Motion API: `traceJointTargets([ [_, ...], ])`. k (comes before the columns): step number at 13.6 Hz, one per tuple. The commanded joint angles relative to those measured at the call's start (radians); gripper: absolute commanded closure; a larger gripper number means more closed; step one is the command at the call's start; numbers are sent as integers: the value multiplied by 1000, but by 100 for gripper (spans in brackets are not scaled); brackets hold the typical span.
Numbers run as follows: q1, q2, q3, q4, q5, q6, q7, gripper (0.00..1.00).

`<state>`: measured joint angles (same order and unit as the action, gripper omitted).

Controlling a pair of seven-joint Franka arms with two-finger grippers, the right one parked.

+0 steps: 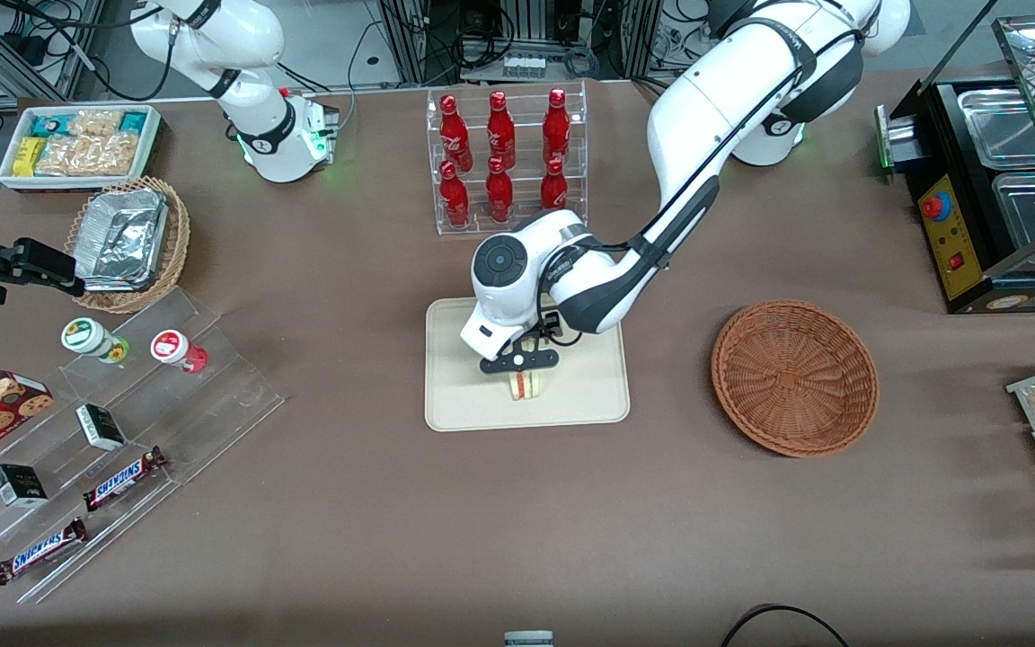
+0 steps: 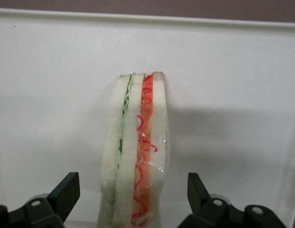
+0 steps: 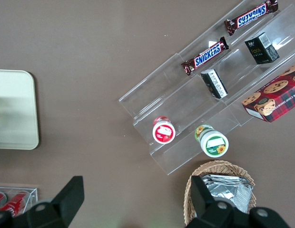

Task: Place sandwich from basket to tray
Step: 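Lower the sandwich onto the tray and open the left gripper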

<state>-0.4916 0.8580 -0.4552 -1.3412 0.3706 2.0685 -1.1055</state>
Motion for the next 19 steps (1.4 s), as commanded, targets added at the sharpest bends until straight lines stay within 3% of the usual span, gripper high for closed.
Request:
traceJointTargets([
  [1,-5,-40,4,30,10,-57,-22,0],
  [7,30,-114,-2,126,-34,-202,6,0],
  [11,97,-183,0,126,-93,-237,163,0],
  [19,260,-324,1,27,-101,-317,206,0],
])
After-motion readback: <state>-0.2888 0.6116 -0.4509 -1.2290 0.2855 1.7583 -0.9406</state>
